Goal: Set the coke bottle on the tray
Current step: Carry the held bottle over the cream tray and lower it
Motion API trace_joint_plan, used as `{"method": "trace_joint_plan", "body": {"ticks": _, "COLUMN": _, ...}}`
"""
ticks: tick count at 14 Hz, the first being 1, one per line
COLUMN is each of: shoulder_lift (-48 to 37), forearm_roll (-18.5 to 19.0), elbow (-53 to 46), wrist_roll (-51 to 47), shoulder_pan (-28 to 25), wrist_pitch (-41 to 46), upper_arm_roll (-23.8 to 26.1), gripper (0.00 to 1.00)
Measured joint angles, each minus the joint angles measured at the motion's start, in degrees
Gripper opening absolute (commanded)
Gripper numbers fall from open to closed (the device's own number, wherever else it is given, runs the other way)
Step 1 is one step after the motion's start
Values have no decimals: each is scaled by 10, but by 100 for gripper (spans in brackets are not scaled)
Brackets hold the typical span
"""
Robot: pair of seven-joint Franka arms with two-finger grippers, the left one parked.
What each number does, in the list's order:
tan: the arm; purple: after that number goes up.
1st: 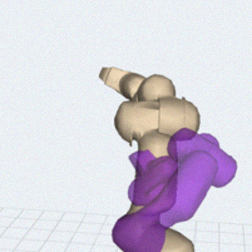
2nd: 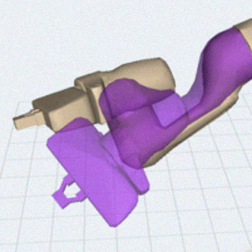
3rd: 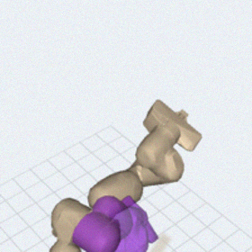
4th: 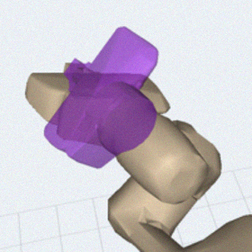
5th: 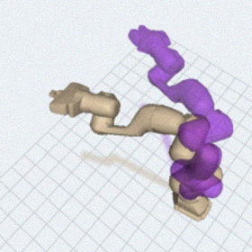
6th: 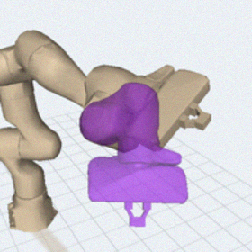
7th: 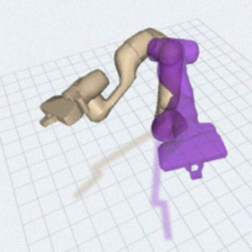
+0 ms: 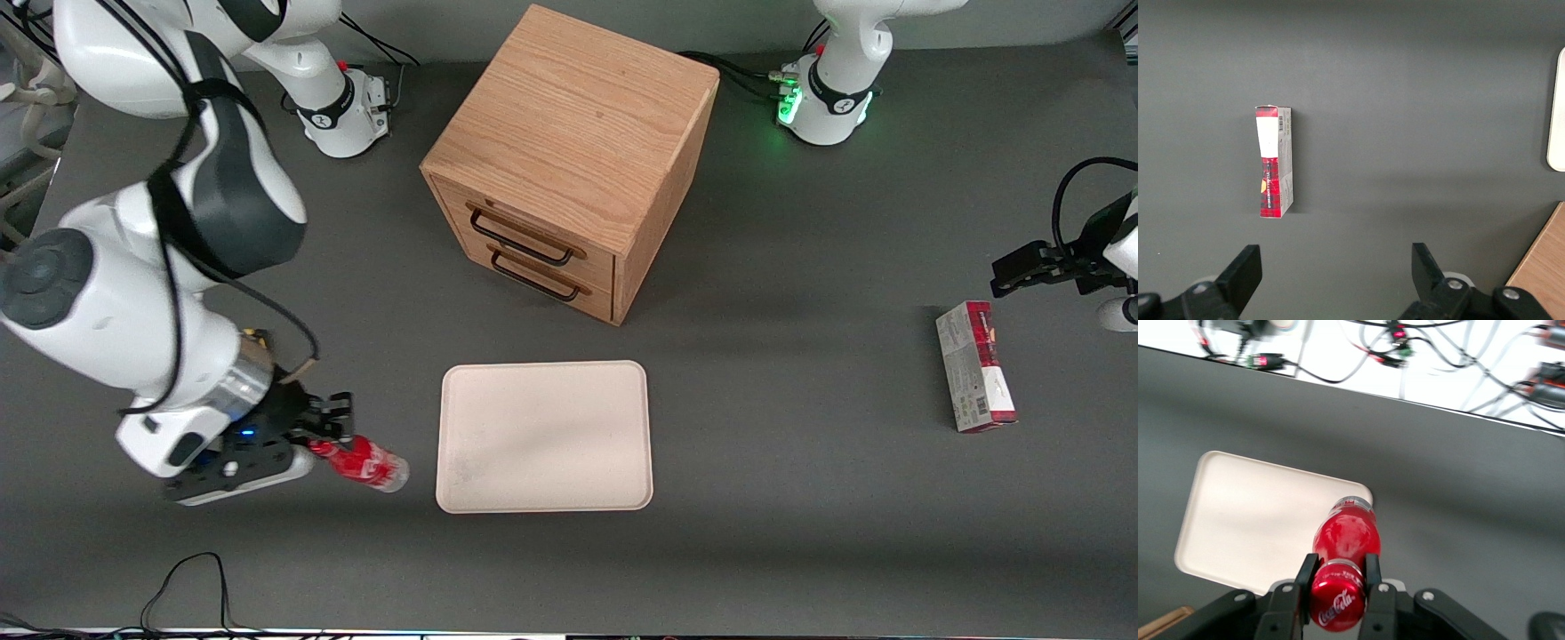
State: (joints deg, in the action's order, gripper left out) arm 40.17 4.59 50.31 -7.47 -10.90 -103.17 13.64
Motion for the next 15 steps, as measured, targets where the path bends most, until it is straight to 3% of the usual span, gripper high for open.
{"method": "trace_joint_plan", "body": {"ticks": 6, "shoulder_lift": 19, "forearm_roll": 28, "elbow": 5, "wrist_roll": -11, "shoulder_pan": -13, "wrist_pitch": -6, "upper_arm_roll": 40, "gripper": 18}}
{"method": "trace_joint_plan", "body": {"ticks": 11, "shoulder_lift": 88, "forearm_roll": 118, "elbow": 16, "wrist_roll": -11, "shoulder_pan": -27, "wrist_pitch": -53, "upper_arm_roll": 56, "gripper": 18}}
{"method": "trace_joint_plan", "body": {"ticks": 15, "shoulder_lift": 124, "forearm_roll": 134, "elbow": 15, "wrist_roll": -11, "shoulder_pan": -33, "wrist_pitch": -78, "upper_arm_roll": 56, "gripper": 21}}
